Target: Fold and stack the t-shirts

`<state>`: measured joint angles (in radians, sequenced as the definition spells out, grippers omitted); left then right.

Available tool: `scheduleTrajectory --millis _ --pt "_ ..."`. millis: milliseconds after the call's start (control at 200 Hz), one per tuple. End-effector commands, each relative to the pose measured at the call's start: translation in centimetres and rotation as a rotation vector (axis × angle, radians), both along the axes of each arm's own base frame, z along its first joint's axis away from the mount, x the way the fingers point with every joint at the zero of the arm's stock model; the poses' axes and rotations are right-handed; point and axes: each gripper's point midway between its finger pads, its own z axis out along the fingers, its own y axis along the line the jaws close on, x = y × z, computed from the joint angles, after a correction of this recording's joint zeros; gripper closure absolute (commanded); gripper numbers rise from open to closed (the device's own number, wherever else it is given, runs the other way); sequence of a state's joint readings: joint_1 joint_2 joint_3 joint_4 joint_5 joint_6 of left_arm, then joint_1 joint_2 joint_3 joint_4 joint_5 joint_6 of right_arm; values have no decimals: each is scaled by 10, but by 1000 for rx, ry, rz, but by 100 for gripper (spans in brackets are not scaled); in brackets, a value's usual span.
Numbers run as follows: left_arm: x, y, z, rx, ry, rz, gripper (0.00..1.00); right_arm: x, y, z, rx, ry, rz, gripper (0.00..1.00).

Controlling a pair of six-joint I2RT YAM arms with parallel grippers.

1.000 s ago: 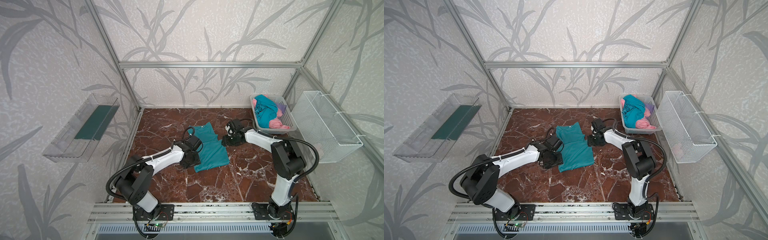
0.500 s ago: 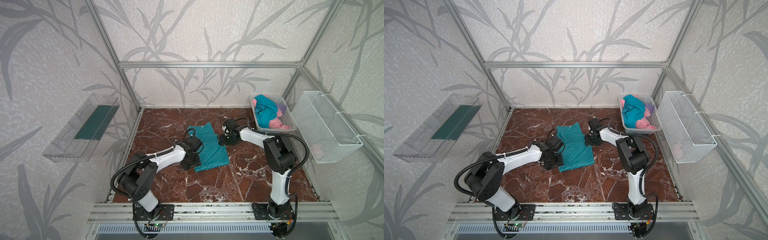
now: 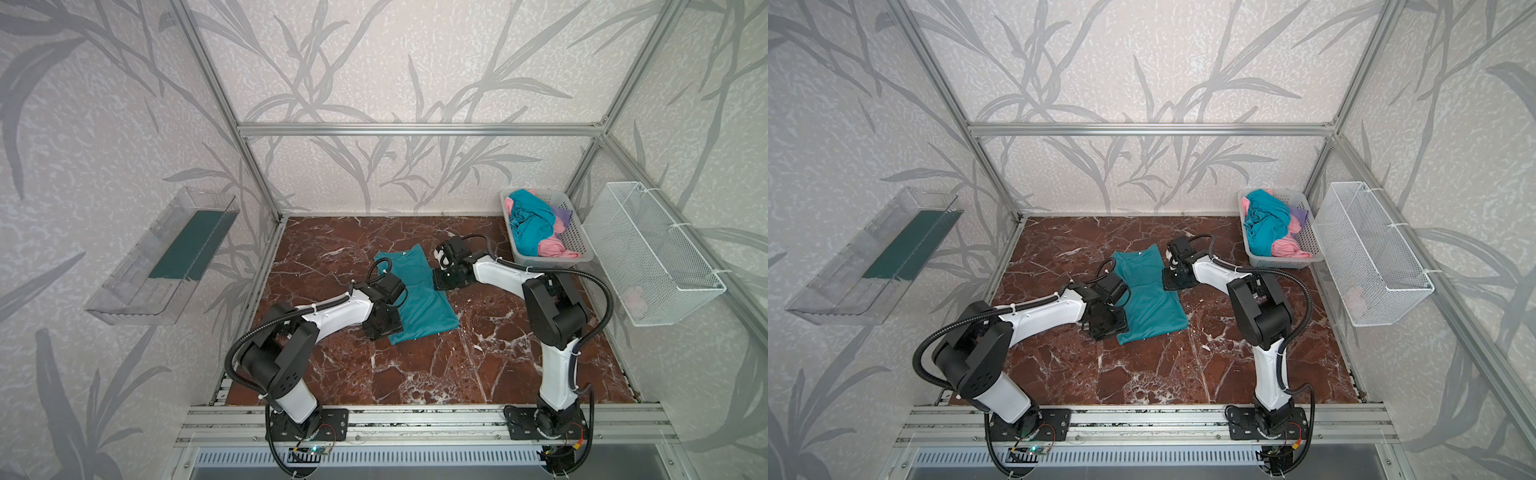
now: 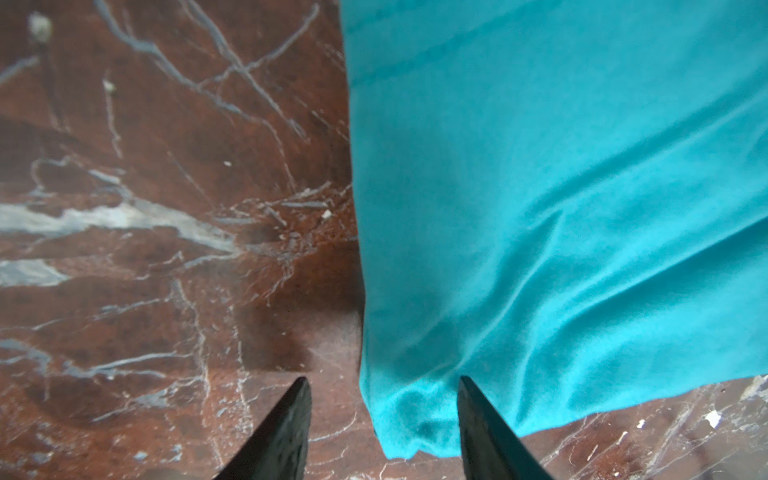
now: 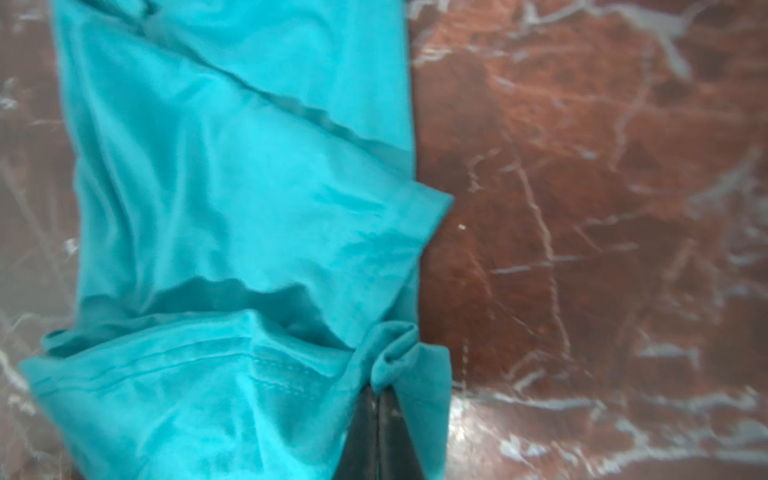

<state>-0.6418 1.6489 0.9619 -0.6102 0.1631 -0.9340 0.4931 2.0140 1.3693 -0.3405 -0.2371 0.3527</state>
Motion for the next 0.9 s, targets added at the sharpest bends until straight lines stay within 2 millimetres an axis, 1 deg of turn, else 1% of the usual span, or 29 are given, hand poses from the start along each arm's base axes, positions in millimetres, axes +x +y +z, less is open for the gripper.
scheduleTrajectory --millis 0,130,235,315,485,570,665,770,845,895 --pt "-1 -3 -4 0 10 -18 43 0 27 41 210 -52 67 100" --pt "-2 -3 -4 -1 11 -20 43 -5 42 56 417 -25 88 100" --pt "-3 -2 -6 4 16 -19 43 -5 41 52 493 13 65 100" --pt "-4 -2 -8 5 20 -19 43 -2 33 39 484 46 30 100" --pt "-4 -2 -9 3 23 -17 43 8 6 6 383 118 -73 100" --pt "-4 -2 -9 6 25 -15 43 14 -6 -6 348 143 -116 100" --pt "-5 -1 -9 9 26 -17 43 21 -16 -13 316 150 -145 100" --pt "-5 -1 -9 11 30 -15 43 25 -22 -19 278 154 -151 100" --pt "-5 -1 -9 12 30 -15 43 26 -26 -19 245 144 -153 96" --pt "-4 -1 -9 12 31 -14 43 28 -31 -17 212 126 -159 92"
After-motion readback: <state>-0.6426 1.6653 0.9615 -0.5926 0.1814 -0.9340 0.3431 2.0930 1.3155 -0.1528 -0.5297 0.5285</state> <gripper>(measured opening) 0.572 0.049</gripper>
